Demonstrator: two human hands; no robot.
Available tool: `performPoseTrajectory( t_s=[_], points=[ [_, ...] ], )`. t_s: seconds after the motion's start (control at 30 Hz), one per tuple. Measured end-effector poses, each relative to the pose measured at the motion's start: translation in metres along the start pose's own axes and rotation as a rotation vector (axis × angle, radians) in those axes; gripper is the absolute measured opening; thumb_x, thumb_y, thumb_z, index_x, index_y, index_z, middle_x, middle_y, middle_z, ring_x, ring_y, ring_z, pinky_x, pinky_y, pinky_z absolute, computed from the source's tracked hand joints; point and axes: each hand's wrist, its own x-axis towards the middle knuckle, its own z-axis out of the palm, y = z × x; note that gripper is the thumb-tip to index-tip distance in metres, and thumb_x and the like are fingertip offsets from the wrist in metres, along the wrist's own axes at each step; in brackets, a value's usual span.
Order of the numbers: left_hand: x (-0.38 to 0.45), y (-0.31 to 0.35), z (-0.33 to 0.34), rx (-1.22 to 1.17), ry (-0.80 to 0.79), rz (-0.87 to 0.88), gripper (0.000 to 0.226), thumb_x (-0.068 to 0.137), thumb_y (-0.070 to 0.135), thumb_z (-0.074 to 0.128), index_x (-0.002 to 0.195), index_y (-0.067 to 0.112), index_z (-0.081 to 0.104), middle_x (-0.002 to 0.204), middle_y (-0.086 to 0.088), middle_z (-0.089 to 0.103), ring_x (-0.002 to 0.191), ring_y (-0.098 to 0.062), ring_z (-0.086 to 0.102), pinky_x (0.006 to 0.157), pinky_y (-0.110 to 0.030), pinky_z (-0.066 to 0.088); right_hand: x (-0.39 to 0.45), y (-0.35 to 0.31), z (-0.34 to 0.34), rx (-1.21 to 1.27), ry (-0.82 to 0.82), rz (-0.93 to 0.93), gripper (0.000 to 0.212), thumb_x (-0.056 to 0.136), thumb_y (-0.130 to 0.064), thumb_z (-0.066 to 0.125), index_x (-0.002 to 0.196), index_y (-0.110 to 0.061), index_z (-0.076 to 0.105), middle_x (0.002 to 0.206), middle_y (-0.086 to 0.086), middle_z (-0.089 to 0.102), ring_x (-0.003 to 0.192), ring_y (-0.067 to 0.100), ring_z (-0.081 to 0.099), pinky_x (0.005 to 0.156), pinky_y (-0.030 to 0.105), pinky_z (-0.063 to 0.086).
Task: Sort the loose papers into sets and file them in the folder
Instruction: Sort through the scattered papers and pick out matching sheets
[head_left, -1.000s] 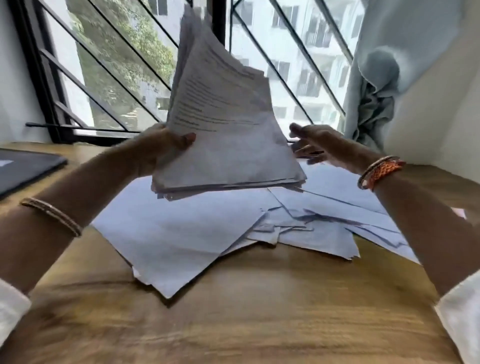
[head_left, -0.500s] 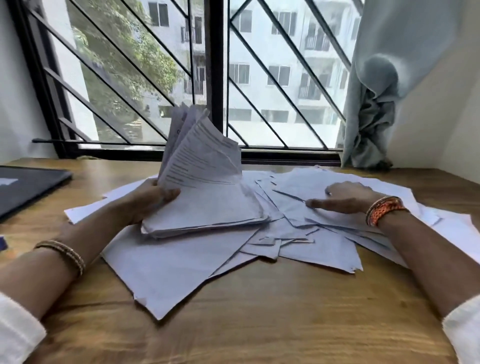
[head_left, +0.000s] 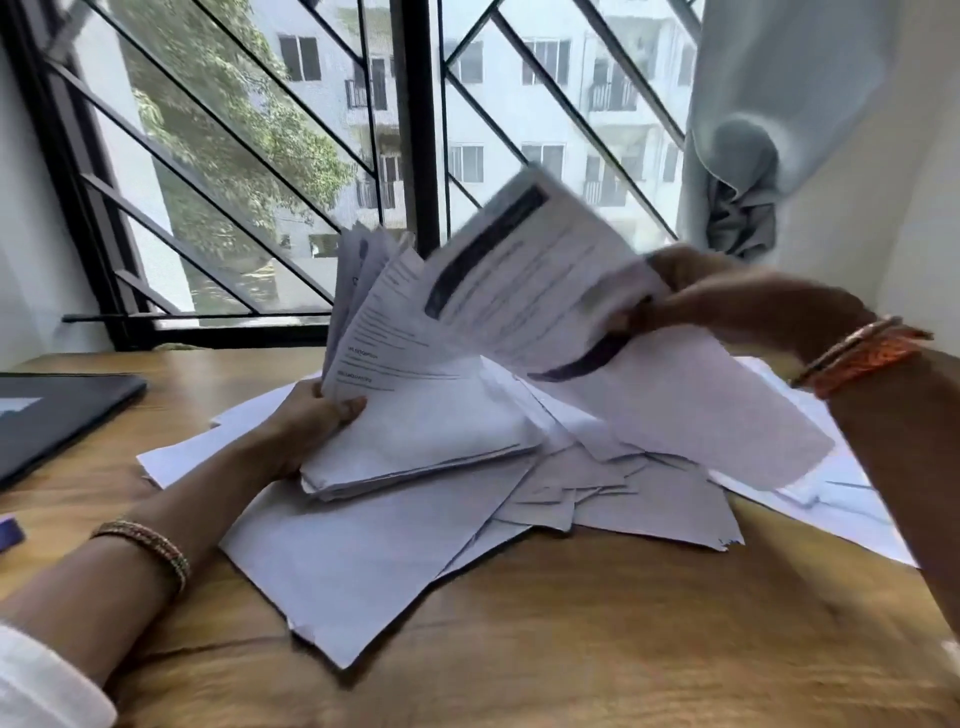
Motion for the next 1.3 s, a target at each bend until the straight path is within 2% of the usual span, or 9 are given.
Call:
performPoseTrajectory(
  t_s=[0.07,0.13,0.3,0.4,0.6,0.87,1.03,1.13,1.3],
  points=[
    [-0.001,-0.001,-0.002,-0.016,-0.018,0.004,0.011,0.091,-0.003,0.056,0.092,0.007,0.061,0.076,-0.002,0.065,0.058,-0.013,0.063,0.046,-0.016,0.051,-0.006,-0.019,-0.007,0.36,0.15,-0.233,0.023,0.053,-0.016,0.073,0.075,-0.018,0.077,0.07,-0.003,0.071,0.061,0.008,0.067,0.053,0.021,0.054],
    [-0.002,-0.002,-0.003,-0.047,-0.036,0.023,0.011,0.09,-0.002,0.056,0.088,0.006,0.063,0.072,-0.001,0.067,0.056,-0.012,0.065,0.046,-0.017,0.051,0.006,-0.007,-0.012,0.507,0.287,-0.277,0.021,0.049,-0.021,0.073,0.069,-0.021,0.077,0.065,-0.005,0.069,0.057,0.007,0.065,0.048,0.02,0.052],
    [-0.01,0.005,0.004,-0.121,-0.073,0.096,0.014,0.071,0.013,0.07,0.084,0.008,0.065,0.071,-0.005,0.068,0.051,-0.006,0.063,0.046,-0.018,0.05,0.035,0.074,0.017,0.37,0.402,0.056,0.02,0.077,0.006,0.067,0.093,-0.005,0.069,0.077,0.002,0.074,0.065,0.016,0.069,0.058,0.024,0.056],
    [-0.013,0.006,0.004,-0.19,-0.142,0.09,0.028,0.066,0.018,0.066,0.092,0.006,0.065,0.067,0.0,0.072,0.058,-0.011,0.067,0.05,-0.021,0.053,0.041,0.096,0.031,0.287,0.453,0.061,0.02,0.079,0.008,0.066,0.092,-0.008,0.068,0.076,-0.005,0.073,0.067,0.012,0.067,0.059,0.021,0.055],
    [-0.014,0.004,0.004,-0.238,-0.145,0.093,0.007,0.085,0.004,0.067,0.092,0.005,0.064,0.068,-0.001,0.072,0.058,-0.012,0.068,0.048,-0.022,0.052,0.04,0.1,0.028,0.33,0.47,0.071,0.022,0.083,0.003,0.067,0.104,-0.002,0.068,0.097,0.012,0.071,0.082,0.023,0.067,0.073,0.032,0.057],
    [-0.015,0.007,0.001,-0.244,-0.194,0.109,0.036,0.065,0.017,0.065,0.099,0.006,0.065,0.083,-0.007,0.075,0.069,-0.017,0.071,0.056,-0.024,0.055,0.043,0.105,0.026,0.353,0.45,0.081,0.028,0.084,0.005,0.065,0.112,0.0,0.066,0.107,0.016,0.07,0.089,0.025,0.067,0.073,0.029,0.057],
    [-0.014,0.006,0.001,-0.25,-0.192,0.106,0.028,0.071,0.011,0.07,0.098,0.006,0.065,0.079,-0.004,0.074,0.068,-0.017,0.071,0.056,-0.025,0.056,0.042,0.103,0.025,0.348,0.43,0.084,0.026,0.085,0.005,0.063,0.11,-0.001,0.067,0.101,0.012,0.072,0.087,0.024,0.067,0.07,0.026,0.057],
    [-0.012,0.005,0.003,-0.202,-0.158,0.091,0.014,0.082,0.003,0.068,0.095,0.006,0.064,0.073,-0.001,0.074,0.063,-0.013,0.07,0.052,-0.023,0.055,0.041,0.101,0.02,0.101,0.566,0.071,0.019,0.085,0.003,0.065,0.096,-0.011,0.071,0.089,0.003,0.073,0.09,0.028,0.067,0.075,0.034,0.057],
    [-0.007,0.007,0.002,-0.099,0.003,0.063,0.01,0.093,0.002,0.054,0.099,0.006,0.062,0.081,-0.006,0.067,0.06,-0.015,0.065,0.047,-0.019,0.053,0.014,0.064,-0.024,-0.928,1.375,-0.285,0.039,0.084,0.0,0.051,0.114,-0.018,0.069,0.098,0.015,0.072,0.087,0.04,0.064,0.069,0.039,0.048]
  ],
)
